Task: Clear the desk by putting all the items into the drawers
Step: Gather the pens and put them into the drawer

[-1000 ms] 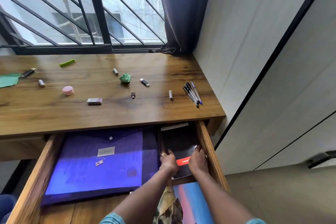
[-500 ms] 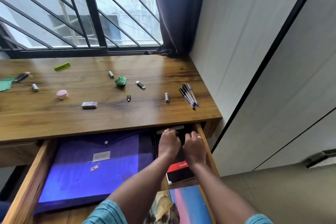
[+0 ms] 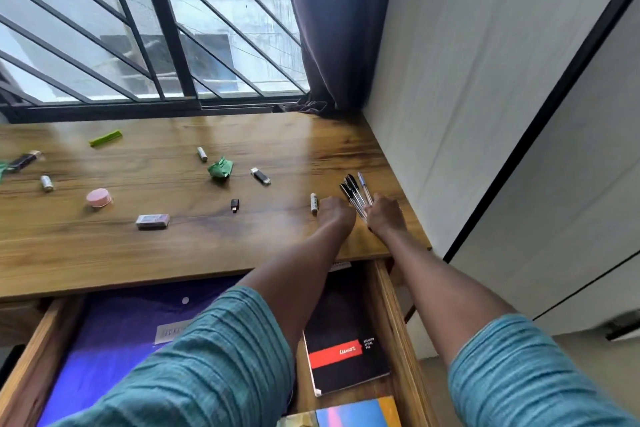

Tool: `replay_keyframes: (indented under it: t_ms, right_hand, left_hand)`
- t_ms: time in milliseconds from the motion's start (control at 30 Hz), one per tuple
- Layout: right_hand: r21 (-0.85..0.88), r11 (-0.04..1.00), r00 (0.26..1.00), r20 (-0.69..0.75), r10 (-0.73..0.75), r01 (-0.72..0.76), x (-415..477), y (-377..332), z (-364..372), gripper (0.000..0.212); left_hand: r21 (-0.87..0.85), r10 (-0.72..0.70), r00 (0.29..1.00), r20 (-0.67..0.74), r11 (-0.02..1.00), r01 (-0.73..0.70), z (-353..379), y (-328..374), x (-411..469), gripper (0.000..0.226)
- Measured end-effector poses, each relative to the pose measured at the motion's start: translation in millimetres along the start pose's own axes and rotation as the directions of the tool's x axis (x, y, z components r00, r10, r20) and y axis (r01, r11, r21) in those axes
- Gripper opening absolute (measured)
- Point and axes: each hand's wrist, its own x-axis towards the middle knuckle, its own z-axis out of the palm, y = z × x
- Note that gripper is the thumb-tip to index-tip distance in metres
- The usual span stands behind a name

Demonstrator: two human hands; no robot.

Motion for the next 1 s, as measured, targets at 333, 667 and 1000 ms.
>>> replay_keyframes:
  t_ms: [333, 667, 1000]
  right_hand:
    - [-0.047, 0.997, 0.996, 0.052, 0.069, -0.066, 43.0, -2.2, 4.1, 0.030]
    - [-0.056, 0.987, 0.985, 0.075, 0.157, -0.153, 36.4, -11.5, 3.2, 0.035]
    - [0.033, 0.970, 0.944, 0.239, 0.228, -0.243, 2.9, -7.6, 0.3, 0.014]
  left_hand:
    - [0.017, -0.044, 0.999, -0.033, 0.999, 0.044, 19.5, 17.6, 28.6, 0.026]
    - [0.057, -0.051, 0.997, 0.064, 0.997, 0.048, 11.2, 23.2, 27.6, 0.033]
    - [-0.031, -0.058, 0.995, 0.078, 0.998, 0.061, 14.0, 6.0, 7.6, 0.029]
